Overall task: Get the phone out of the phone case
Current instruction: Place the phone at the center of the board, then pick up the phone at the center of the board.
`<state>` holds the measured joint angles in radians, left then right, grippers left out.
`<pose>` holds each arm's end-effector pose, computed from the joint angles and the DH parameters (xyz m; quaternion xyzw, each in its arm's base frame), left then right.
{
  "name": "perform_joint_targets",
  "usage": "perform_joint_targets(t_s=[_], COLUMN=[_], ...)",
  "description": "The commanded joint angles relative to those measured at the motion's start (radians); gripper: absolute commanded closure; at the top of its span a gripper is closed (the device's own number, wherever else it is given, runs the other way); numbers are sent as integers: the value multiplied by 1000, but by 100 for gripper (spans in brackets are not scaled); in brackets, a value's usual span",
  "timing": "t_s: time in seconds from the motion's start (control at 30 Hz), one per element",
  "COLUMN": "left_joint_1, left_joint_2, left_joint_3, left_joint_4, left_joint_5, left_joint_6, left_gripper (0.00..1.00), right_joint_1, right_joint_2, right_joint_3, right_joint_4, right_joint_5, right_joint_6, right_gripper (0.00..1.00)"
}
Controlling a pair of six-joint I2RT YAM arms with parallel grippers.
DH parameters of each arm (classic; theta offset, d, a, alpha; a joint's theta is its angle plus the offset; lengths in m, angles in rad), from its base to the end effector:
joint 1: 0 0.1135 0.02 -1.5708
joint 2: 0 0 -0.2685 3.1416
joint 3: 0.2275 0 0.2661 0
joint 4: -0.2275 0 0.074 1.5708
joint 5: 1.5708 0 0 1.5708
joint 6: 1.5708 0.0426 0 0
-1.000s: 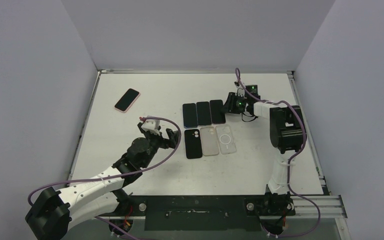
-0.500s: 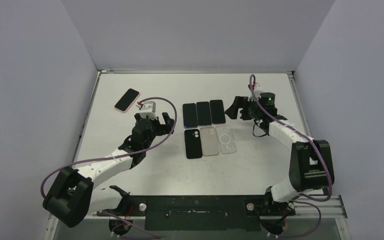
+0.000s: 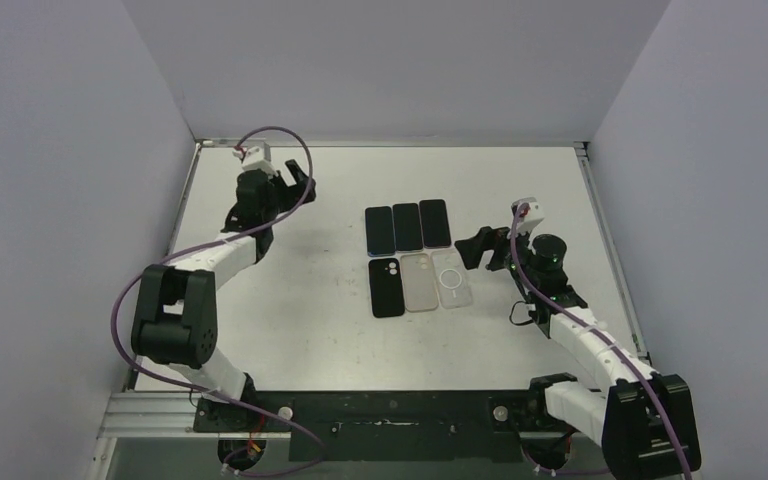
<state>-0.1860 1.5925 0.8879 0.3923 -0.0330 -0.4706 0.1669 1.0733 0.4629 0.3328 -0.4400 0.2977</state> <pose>0.3670 -0.0676 0.2239 -0.1242 0.7988 -0.1771 0.5613 0.2405 0.0589 0.2192 -0.0803 0.7858 0.3049 0.5321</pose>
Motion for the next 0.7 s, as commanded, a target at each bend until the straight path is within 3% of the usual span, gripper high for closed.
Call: perform_joint_targets(t_s=[0.0,0.13,0.33,0.67], left_joint_1=[79,192,355,432], left_joint_2=[84,209,367,587], left_joint_3=[172,354,484,660], left_joint_4=[-7,-156,-224,-276], left_joint_5=[100,185,303,475], left_joint_6=[47,179,293,503], left_gripper=[2,3,3,3], right_joint_1=[24,41,70,75], right_joint_2=[-72,-89,-81,-52], right_joint_3=[-65,-87,-84,-80], right_joint_4=[179,190,193,196], right_joint_5=[60,65,70,73], right_joint_6=[22,20,5,-5], right_gripper=[0,0,0,0])
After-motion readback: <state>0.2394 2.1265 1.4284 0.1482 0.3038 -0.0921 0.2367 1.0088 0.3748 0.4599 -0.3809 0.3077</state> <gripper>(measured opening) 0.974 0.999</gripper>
